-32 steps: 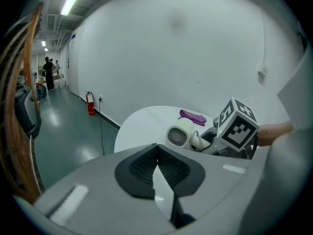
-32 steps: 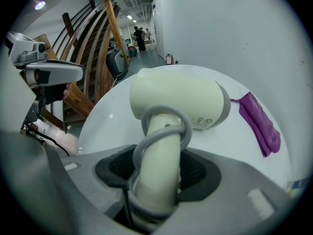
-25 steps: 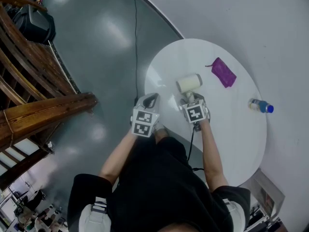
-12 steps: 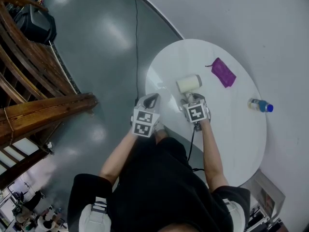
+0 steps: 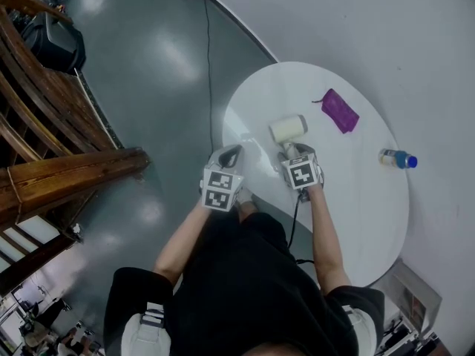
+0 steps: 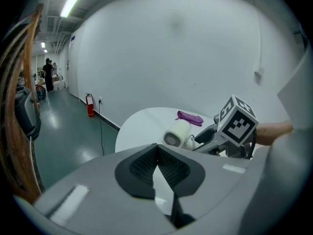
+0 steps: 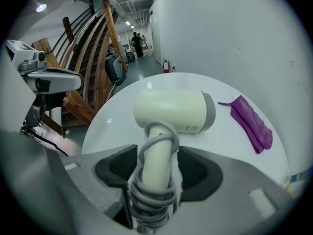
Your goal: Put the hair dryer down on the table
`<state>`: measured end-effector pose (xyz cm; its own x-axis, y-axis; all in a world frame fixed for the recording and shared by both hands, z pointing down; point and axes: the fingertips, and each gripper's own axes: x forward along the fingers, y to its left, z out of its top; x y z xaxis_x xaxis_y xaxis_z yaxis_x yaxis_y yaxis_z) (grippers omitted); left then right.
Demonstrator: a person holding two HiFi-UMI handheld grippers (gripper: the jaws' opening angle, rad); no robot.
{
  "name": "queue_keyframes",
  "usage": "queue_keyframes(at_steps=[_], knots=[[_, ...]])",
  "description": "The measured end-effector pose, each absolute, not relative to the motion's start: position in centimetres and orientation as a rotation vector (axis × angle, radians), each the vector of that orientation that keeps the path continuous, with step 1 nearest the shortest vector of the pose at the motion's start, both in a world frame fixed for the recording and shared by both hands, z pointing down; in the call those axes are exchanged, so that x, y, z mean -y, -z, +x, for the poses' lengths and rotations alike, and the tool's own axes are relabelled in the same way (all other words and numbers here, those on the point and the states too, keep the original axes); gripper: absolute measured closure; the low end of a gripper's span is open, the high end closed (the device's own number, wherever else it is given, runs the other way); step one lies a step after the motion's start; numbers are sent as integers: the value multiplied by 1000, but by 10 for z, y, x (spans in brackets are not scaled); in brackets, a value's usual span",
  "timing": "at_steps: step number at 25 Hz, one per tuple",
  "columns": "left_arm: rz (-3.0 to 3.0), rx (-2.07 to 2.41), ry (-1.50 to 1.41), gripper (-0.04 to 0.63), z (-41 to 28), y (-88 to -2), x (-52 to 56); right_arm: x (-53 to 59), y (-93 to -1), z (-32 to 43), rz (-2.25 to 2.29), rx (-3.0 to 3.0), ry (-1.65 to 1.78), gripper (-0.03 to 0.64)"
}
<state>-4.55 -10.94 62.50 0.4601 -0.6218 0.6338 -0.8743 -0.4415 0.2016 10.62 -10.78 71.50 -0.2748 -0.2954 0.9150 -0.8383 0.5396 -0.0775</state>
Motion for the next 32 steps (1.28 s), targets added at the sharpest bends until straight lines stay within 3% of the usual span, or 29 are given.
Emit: queue_keyframes(at_steps=[20, 32], knots=[[2277, 1234, -655, 589, -44, -601, 110, 110, -669, 112, 1105, 1873, -671, 360], [2383, 1253, -617, 589, -28, -561, 129, 118, -602, 137, 1351, 1966, -594, 425]])
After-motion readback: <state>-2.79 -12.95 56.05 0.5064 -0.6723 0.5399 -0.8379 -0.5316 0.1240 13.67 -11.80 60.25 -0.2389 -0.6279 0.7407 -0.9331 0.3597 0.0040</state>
